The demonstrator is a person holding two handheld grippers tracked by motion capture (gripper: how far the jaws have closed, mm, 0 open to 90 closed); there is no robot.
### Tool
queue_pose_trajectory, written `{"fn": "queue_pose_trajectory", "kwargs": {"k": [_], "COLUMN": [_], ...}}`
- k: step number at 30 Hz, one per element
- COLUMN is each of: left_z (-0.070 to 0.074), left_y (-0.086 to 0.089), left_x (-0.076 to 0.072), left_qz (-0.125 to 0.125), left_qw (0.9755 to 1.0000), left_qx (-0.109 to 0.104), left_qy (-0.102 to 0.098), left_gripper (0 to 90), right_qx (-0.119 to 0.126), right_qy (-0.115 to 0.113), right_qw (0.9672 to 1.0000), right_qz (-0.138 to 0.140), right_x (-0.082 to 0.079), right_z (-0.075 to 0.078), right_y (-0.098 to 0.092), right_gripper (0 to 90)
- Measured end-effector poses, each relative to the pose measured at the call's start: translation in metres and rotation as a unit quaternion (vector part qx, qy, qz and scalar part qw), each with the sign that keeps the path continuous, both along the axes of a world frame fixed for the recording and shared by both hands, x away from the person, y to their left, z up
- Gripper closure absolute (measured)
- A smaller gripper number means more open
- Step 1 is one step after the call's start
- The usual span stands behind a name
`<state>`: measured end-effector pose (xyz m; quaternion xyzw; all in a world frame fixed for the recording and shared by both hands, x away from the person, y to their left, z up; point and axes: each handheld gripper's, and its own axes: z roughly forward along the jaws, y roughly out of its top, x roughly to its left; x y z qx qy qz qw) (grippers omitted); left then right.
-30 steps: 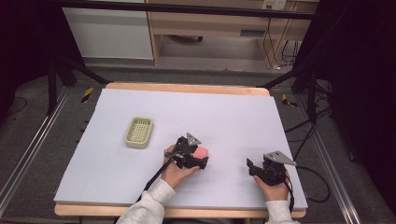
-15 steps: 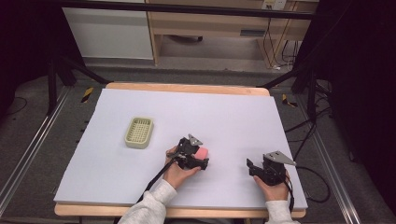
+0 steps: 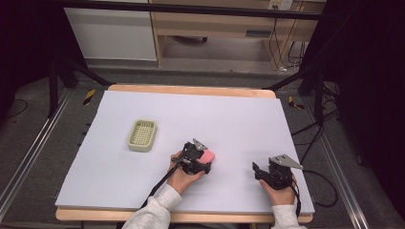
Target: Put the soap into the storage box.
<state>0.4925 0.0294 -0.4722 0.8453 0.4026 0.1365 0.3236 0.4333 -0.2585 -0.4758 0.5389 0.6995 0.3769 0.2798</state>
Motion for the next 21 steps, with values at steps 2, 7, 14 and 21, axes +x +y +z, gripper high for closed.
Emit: {"fn": "queue_pose_trajectory", "kwargs": {"k": [2, 7, 14, 21], "left_z": [0.0002, 0.0005, 0.0023, 0.0086], "left_y": [-0.0002, 0.0004, 0.0026, 0.0071], "left_x": [-0.0002, 0.0002, 0.0009, -0.0013], "left_qz": [0.0, -0.001, -0.005, -0.015], "left_qw": [1.0, 1.0, 0.9999, 0.9998], "left_qx": [0.0, 0.001, -0.001, -0.004], "left_qy": [0.001, 0.002, 0.012, 0.009], "left_gripper": [36.9, 37.0, 37.1, 37.2], "right_qx": [-0.002, -0.003, -0.005, -0.005], "right_qy": [0.001, 0.0, -0.002, -0.003], "right_qw": [1.0, 1.0, 1.0, 1.0], "right_qz": [0.0, 0.0, 0.001, 0.002], "right_x": [0.0, 0.0, -0.0001, -0.0002], "right_z": [-0.0002, -0.0002, -0.0002, -0.0001], "right_y": [0.0001, 0.0, -0.0001, 0.0001], "right_gripper": [31.6, 31.8, 32.4, 32.6]}}
